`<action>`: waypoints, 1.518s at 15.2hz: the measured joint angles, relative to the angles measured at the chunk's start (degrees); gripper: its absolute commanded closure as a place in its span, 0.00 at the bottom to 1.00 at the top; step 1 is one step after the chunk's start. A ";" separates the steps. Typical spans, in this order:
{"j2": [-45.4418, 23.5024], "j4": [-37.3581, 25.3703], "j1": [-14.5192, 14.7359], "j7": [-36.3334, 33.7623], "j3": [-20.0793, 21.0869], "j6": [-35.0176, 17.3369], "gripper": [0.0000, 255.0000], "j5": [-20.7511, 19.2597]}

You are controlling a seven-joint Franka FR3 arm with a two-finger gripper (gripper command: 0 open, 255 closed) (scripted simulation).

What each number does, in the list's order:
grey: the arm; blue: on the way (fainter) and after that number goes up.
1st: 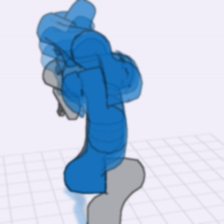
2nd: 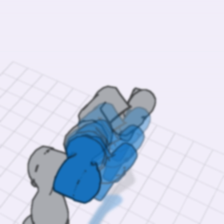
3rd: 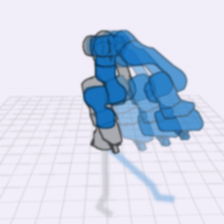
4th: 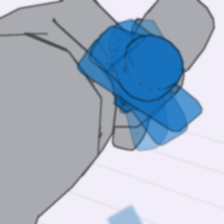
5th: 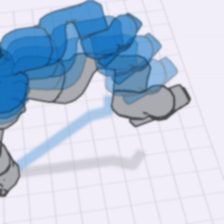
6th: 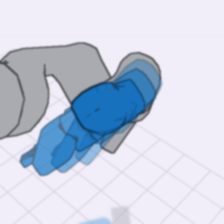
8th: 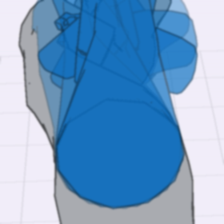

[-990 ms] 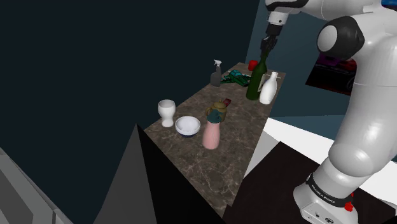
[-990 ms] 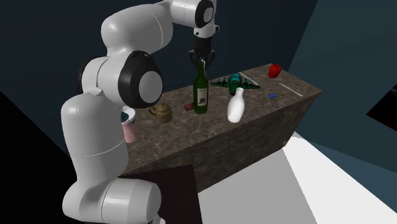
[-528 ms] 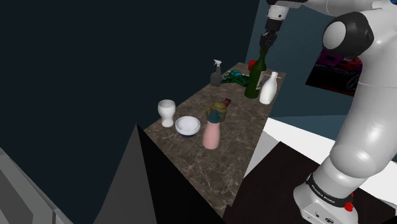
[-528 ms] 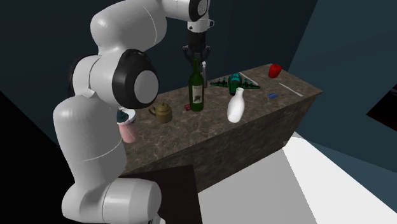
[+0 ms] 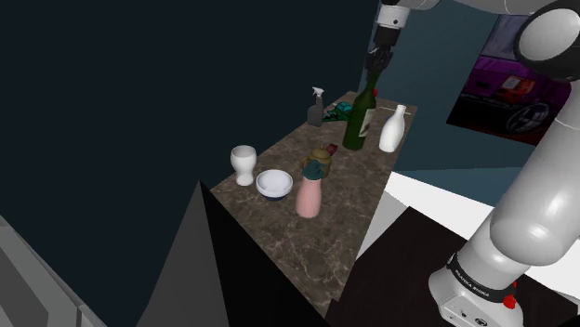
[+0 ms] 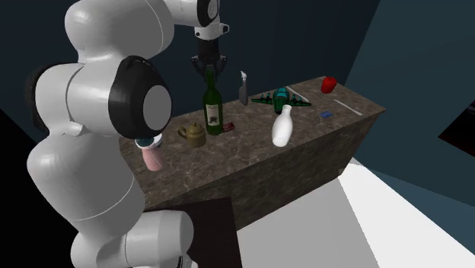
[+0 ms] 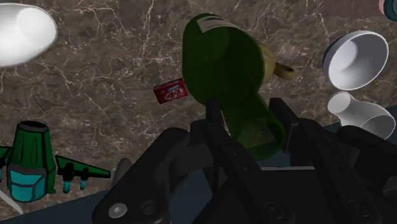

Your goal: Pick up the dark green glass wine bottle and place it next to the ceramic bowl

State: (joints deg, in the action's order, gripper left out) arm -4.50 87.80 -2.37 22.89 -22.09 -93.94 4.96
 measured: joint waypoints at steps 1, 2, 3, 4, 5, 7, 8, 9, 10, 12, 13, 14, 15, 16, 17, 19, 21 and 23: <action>0.92 1.15 0.93 -1.62 0.71 -0.43 1.00 -0.44; 1.97 2.69 1.69 -2.91 1.31 -1.04 1.00 -0.90; 2.52 3.18 2.39 -4.24 1.92 -1.11 1.00 -1.15; 3.88 5.17 3.21 -5.74 2.64 -1.91 1.00 -1.70; 4.38 5.63 3.95 -7.22 3.35 -1.97 1.00 -1.93; 6.29 7.64 5.38 -10.13 4.81 -2.28 1.00 -2.62; 7.42 9.08 6.05 -11.56 5.56 -2.70 1.00 -3.00; 7.92 9.68 6.73 -13.04 6.33 -2.90 1.00 -3.16; 8.56 10.42 7.35 -14.43 7.08 -3.05 1.00 -3.35; 9.46 11.68 8.80 -17.63 8.82 -3.55 1.00 -3.61; 9.58 11.72 9.50 -19.21 9.68 -3.53 1.00 -3.64; 10.21 12.37 10.19 -20.78 10.56 -3.60 1.00 -3.77; 10.17 12.26 10.67 -21.87 11.15 -3.59 1.00 -3.77; 10.02 12.44 11.27 -23.21 11.89 -3.94 1.00 -3.74; 10.42 12.58 11.95 -24.75 12.76 -3.71 1.00 -3.82; 10.47 12.52 13.23 -27.65 14.36 -3.69 1.00 -3.82; 10.63 12.50 14.26 -30.00 15.66 -3.60 1.00 -3.86; 9.89 12.09 15.58 -32.92 17.29 -4.01 1.00 -3.78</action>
State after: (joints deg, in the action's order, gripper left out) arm 5.39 99.90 13.21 -10.03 -4.79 -97.94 1.18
